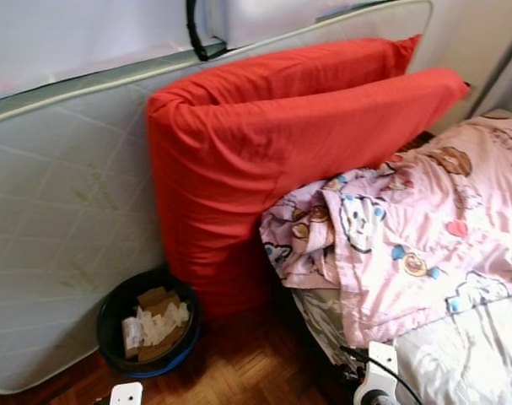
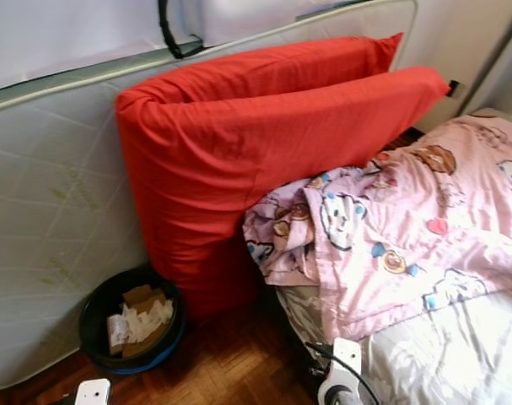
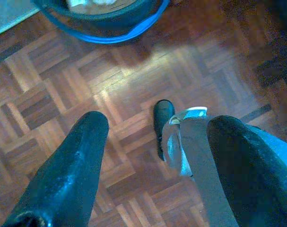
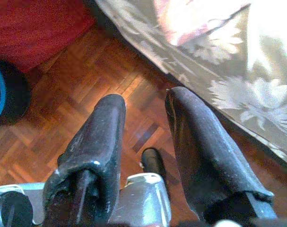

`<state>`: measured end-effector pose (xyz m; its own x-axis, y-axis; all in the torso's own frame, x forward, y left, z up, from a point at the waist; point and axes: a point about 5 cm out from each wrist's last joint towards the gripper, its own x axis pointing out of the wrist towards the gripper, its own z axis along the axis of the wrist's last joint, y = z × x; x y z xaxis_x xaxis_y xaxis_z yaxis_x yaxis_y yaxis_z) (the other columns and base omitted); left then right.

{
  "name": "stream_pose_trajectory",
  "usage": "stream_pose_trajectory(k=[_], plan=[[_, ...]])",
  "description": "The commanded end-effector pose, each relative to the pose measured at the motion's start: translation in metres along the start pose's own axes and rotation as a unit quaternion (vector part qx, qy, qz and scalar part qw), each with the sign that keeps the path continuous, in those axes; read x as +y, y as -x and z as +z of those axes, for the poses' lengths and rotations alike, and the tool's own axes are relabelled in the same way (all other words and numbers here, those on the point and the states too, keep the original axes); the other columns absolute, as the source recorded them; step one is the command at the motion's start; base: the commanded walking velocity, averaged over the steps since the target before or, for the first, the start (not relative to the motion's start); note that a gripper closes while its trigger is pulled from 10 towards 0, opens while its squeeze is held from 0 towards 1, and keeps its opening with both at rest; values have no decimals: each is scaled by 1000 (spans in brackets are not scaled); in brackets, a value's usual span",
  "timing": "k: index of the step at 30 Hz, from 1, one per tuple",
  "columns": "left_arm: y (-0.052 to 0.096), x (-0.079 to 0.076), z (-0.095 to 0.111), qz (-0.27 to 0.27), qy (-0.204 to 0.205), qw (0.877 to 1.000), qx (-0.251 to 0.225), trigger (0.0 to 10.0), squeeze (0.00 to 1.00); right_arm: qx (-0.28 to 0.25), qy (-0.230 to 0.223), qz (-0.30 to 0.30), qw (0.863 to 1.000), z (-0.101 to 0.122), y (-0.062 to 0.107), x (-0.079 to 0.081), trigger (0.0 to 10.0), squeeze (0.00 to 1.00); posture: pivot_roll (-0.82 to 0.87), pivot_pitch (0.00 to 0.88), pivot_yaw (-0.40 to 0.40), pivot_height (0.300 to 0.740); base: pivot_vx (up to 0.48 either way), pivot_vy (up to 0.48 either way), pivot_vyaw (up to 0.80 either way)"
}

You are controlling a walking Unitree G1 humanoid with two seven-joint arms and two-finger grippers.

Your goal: Clean up the room

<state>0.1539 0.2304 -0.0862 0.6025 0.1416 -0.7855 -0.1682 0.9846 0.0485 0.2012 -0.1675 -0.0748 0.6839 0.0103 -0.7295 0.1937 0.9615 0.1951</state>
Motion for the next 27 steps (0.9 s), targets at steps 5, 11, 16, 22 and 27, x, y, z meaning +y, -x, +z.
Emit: stream_pose_trajectory(k=[5,11,16,22,27], plan=[[1,1,-5,3,-1,1000,8,10000,0,0,-2,-6,1000,-1,1,-3,10000,0,17,84,-12,740,0,0,-151],[1,1,-5,2,1,1000,7,10000,0,-5,-3,-2,1000,1,0,-1,10000,0,18,83,-13,740,0,0,0],[1,1,-5,3,3,1000,6,10000,0,-9,-5,0,1000,4,-1,0,10000,0,18,84,-14,740,0,0,0],[1,1,-5,4,3,1000,6,10000,0,-6,-6,0,1000,4,-1,1,10000,0,16,83,-15,740,41,0,-380],[1,1,-5,4,4,1000,6,10000,0,-6,-5,-1,1000,4,-1,0,10000,0,16,83,-16,740,252,0,-700]])
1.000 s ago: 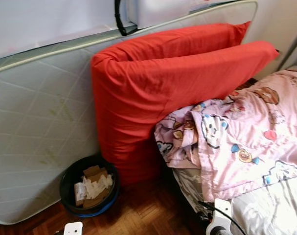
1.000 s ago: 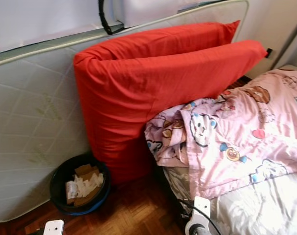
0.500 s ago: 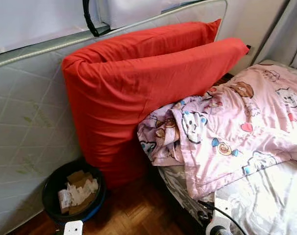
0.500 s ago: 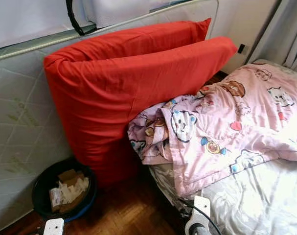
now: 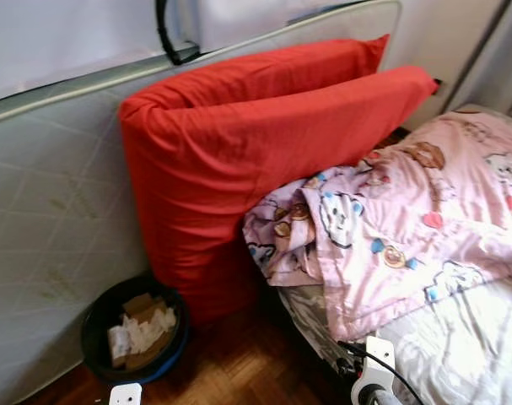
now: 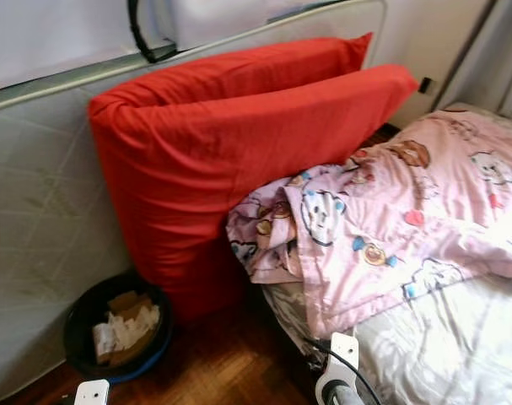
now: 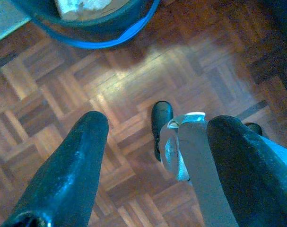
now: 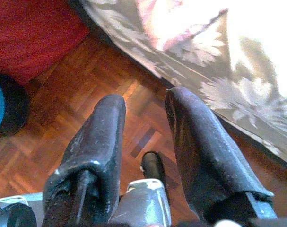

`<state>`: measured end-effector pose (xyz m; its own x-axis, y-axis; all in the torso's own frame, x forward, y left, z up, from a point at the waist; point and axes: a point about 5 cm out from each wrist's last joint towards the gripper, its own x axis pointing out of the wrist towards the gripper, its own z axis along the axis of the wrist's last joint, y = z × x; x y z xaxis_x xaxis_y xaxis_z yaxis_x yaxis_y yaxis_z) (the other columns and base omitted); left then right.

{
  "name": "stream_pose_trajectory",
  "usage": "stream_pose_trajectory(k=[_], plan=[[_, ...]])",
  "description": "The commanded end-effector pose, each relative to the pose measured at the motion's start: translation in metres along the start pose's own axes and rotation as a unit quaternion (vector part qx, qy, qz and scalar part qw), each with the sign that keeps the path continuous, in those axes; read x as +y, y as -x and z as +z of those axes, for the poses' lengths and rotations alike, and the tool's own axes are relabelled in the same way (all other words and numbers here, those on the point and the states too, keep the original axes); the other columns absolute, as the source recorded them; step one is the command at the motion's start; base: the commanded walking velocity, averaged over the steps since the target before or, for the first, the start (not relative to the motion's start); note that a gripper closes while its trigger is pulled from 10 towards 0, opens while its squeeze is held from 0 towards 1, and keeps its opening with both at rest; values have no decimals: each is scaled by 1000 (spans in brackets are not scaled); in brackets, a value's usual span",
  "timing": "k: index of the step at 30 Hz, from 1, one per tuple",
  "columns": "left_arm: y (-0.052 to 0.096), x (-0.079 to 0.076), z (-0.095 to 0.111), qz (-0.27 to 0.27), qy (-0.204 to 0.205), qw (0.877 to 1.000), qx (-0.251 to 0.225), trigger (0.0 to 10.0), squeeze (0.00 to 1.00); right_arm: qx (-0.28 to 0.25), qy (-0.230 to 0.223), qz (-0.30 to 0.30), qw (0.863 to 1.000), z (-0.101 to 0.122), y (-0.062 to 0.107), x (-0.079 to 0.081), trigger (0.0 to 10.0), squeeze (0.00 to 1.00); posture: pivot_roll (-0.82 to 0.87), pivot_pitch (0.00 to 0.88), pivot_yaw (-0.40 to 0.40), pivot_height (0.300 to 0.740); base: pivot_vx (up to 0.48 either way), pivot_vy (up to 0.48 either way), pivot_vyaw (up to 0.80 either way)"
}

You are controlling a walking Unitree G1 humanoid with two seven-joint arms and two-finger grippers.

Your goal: Clean up the room

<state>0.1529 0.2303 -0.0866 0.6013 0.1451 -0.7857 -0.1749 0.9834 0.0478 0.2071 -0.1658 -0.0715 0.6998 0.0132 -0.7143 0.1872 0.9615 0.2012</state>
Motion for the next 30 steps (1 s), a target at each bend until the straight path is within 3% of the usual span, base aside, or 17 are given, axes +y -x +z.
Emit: stream_pose_trajectory(k=[1,18,28,30], plan=[[1,1,-4,2,1,1000,5,10000,0,4,-6,-6,1000,-2,1,-3,10000,0,16,83,-16,740,255,0,-663],[1,0,-4,3,6,1000,3,10000,0,-8,-4,-1,1000,3,0,-1,10000,0,14,83,-21,740,256,0,-39],[2,0,5,6,47,997,-59,10000,0,-56,-1,18,998,27,-5,5,10000,0,14,90,-25,740,0,0,0],[3,-1,9,0,57,995,-83,10000,0,-88,3,33,996,43,-6,10,10000,0,12,91,-27,740,0,0,0]])
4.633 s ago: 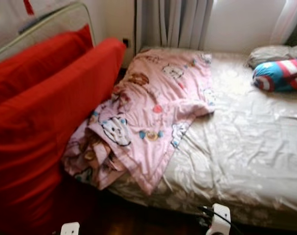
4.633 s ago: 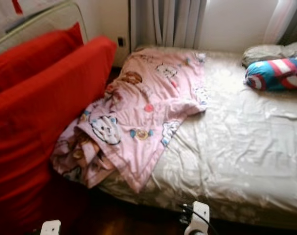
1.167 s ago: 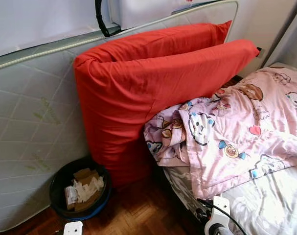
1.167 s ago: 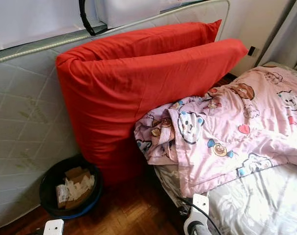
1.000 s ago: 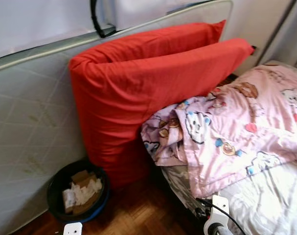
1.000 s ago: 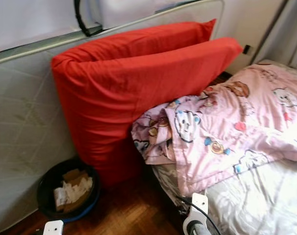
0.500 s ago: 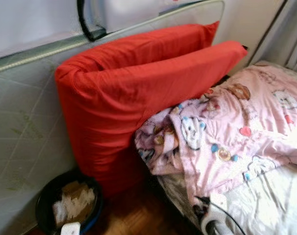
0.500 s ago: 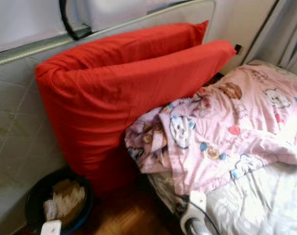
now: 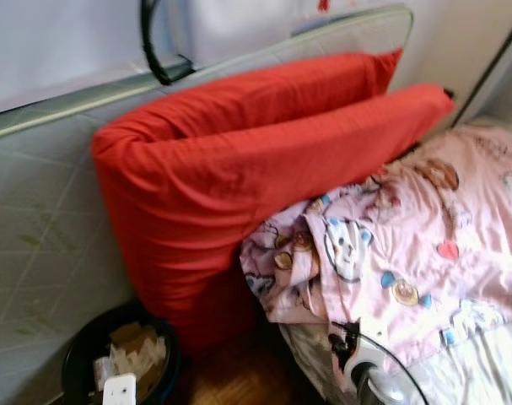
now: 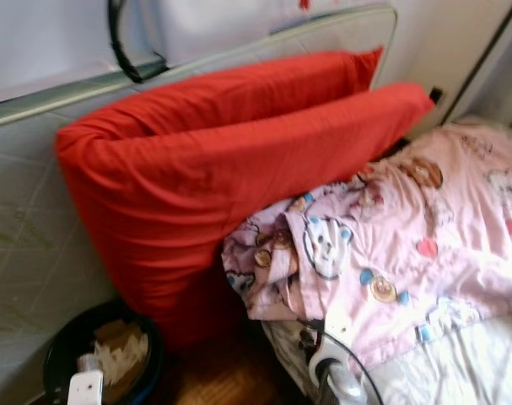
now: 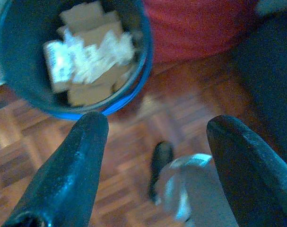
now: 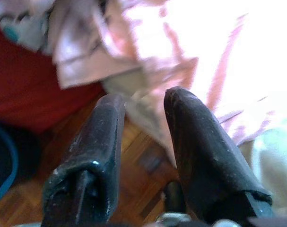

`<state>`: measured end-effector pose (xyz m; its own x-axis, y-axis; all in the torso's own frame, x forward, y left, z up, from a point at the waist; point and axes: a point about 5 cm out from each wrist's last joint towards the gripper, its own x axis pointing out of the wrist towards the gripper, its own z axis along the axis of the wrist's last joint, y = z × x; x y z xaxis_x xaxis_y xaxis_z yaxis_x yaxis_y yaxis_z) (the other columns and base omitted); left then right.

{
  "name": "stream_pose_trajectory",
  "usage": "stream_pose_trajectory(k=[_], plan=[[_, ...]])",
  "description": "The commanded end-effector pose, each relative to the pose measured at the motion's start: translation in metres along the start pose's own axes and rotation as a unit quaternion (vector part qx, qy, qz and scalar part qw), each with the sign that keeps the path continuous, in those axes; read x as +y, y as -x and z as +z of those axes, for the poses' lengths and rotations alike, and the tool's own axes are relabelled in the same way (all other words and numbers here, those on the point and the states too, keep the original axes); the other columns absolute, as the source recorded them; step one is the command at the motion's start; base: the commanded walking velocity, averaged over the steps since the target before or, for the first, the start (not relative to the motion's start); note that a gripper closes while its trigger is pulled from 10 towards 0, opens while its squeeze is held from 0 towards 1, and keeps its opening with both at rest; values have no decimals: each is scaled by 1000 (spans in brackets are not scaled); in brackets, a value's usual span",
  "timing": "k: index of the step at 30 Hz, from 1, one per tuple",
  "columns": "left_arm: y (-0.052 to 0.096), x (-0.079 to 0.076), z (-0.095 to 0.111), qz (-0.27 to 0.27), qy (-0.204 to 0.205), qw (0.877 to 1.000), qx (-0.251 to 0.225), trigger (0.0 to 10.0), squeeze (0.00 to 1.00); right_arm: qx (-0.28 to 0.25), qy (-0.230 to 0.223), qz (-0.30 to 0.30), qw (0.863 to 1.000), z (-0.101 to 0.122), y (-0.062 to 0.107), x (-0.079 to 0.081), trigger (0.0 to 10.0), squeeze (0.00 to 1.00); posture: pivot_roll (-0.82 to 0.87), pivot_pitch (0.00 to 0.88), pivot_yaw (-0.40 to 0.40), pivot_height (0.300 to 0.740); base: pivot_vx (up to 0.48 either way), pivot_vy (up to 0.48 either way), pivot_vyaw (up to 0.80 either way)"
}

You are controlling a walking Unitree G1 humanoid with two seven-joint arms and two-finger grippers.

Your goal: Clean up the room

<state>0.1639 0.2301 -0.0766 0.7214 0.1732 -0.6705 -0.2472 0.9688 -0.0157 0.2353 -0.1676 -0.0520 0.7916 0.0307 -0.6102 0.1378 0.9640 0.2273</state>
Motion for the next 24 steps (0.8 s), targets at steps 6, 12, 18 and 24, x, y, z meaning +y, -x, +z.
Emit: stream_pose_trajectory(k=[6,12,18,24], plan=[[4,-1,-1,-16,15,999,-30,10000,0,-72,0,15,997,30,-6,5,10000,0,6,92,-33,740,0,0,0],[-8,-34,121,-68,-9,953,-294,10000,0,-143,10,21,989,54,-6,8,10000,0,-3,88,-35,740,0,0,0],[-4,-38,120,-68,-3,948,-311,10000,0,-160,44,24,986,57,-4,13,10000,0,-10,78,-37,740,0,0,0],[6,-49,135,-76,-7,933,-351,10000,0,-173,48,26,983,58,-3,16,10000,0,-16,64,-37,700,0,0,0]])
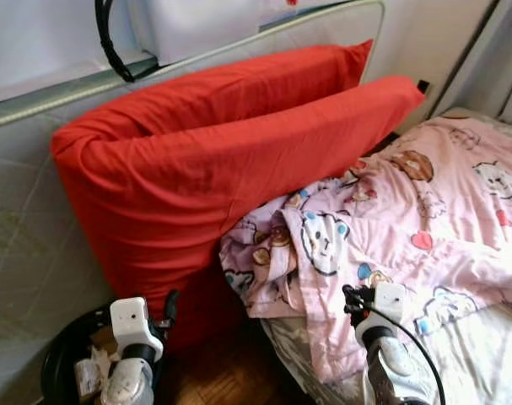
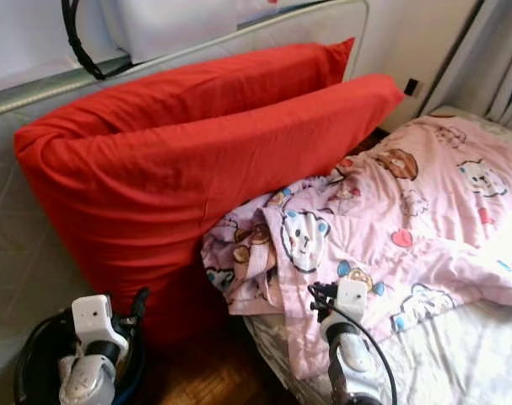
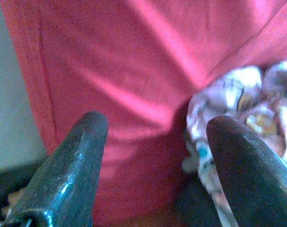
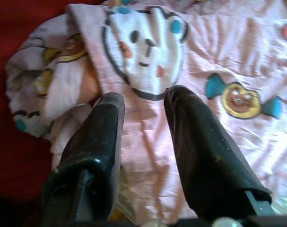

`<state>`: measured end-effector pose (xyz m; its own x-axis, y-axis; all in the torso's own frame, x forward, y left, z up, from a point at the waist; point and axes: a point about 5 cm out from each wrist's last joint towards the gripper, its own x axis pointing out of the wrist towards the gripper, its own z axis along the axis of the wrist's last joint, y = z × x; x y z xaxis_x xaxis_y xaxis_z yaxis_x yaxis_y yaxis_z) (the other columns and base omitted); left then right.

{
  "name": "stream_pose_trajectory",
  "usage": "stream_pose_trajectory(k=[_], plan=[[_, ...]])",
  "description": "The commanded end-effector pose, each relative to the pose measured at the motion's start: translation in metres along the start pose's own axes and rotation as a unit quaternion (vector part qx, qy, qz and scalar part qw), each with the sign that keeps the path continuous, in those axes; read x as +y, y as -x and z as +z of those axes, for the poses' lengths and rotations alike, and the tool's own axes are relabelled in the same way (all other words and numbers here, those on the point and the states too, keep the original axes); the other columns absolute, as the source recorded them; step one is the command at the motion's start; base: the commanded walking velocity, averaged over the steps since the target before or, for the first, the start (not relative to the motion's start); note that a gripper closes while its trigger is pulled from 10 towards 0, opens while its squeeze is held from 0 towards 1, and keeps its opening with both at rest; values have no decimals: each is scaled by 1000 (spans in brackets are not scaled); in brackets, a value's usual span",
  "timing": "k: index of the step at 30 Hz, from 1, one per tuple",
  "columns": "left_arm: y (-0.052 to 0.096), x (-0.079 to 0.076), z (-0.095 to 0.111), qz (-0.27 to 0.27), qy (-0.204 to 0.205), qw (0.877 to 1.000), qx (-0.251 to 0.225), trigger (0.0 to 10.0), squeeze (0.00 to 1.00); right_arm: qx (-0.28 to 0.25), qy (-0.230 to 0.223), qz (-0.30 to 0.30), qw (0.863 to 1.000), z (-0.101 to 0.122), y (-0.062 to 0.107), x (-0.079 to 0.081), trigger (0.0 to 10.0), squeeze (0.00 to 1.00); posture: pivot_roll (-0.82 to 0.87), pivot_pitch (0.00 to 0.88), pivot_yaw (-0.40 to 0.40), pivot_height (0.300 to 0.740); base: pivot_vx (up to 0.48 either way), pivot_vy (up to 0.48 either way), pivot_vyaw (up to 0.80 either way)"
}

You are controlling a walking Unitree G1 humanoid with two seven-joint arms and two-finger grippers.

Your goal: Clean up the room

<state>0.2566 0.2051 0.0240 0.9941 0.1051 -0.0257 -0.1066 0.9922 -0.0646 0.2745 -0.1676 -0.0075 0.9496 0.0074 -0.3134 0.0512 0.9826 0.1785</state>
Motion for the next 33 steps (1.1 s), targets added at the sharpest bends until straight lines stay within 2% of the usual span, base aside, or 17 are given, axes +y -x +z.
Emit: stream_pose_trajectory(k=[1,5,10,16,33], plan=[[-2,-1,6,-6,-6,1000,-11,10000,0,-17,5,0,1000,4,0,1,10000,0,-17,59,-37,691,0,0,0],[-1,-4,11,-13,-11,1000,-18,10000,0,-35,3,3,999,8,0,3,10000,0,-18,54,-36,691,0,0,0],[4,-6,15,-11,-8,1000,-18,10000,0,-23,17,12,1000,6,-2,10,10000,0,-14,51,-37,691,0,0,0],[4,-7,18,-11,-9,1000,-17,10000,0,-15,23,20,999,3,-1,13,10000,0,-13,69,-39,656,0,0,0],[-2,-4,21,-9,-7,1000,-6,10000,0,-9,22,30,999,4,-4,18,10000,0,-8,101,-35,656,0,0,0]])
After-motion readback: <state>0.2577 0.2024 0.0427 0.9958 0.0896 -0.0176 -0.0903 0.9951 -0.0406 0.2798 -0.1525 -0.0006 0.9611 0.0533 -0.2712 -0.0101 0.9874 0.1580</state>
